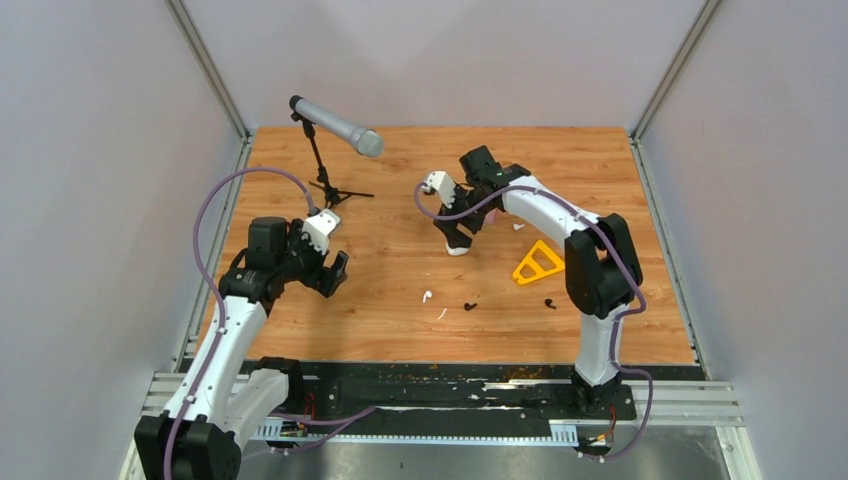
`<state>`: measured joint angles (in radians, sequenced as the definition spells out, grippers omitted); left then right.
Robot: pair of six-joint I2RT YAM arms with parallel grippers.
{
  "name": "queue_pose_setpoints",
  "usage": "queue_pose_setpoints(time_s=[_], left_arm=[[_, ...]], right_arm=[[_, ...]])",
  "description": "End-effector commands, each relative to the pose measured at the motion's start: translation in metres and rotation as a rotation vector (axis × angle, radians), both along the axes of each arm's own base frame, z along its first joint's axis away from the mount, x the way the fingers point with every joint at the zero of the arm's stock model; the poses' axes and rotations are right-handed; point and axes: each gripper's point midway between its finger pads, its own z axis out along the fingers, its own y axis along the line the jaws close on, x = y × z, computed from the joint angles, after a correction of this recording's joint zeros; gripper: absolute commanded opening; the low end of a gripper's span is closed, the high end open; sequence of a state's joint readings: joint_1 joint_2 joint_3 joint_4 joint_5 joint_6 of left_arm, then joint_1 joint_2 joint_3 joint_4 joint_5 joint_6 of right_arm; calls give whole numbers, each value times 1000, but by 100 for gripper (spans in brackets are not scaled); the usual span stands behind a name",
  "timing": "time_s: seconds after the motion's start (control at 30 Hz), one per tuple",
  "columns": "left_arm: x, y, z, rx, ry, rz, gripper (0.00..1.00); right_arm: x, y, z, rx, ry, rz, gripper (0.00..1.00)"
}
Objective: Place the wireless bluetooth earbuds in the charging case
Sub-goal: Pick up the charging case at the center of the board.
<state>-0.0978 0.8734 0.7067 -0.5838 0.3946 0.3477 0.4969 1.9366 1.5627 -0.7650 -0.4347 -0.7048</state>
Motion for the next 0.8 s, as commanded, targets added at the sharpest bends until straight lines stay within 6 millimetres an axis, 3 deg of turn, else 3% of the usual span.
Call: queue_pose_setpoints(time_s=[0.0,0.07,0.13,0.3,0.43,0.77], left_arm=[[2,-3,14,-6,-41,-18,100],[3,-3,16,-13,-43,-13,100],[5,-4,18,-21,-45,-8,100],[8,-4,21,-42,-47,21,100],[8,-4,21,-56,-52,34,100],[9,-2,25,-103,-54,79,100]], right_arm=[[38,0,3,-19,-31,-312,82],[39,-2,-3,-35,-12,-426,93],[33,-3,-8,-53,7,-515,95],[9,1,-21,-70,112,-719,87],[-8,17,-27,-58,181,-743,82],[-1,3,-52,-166,125,-853,78]])
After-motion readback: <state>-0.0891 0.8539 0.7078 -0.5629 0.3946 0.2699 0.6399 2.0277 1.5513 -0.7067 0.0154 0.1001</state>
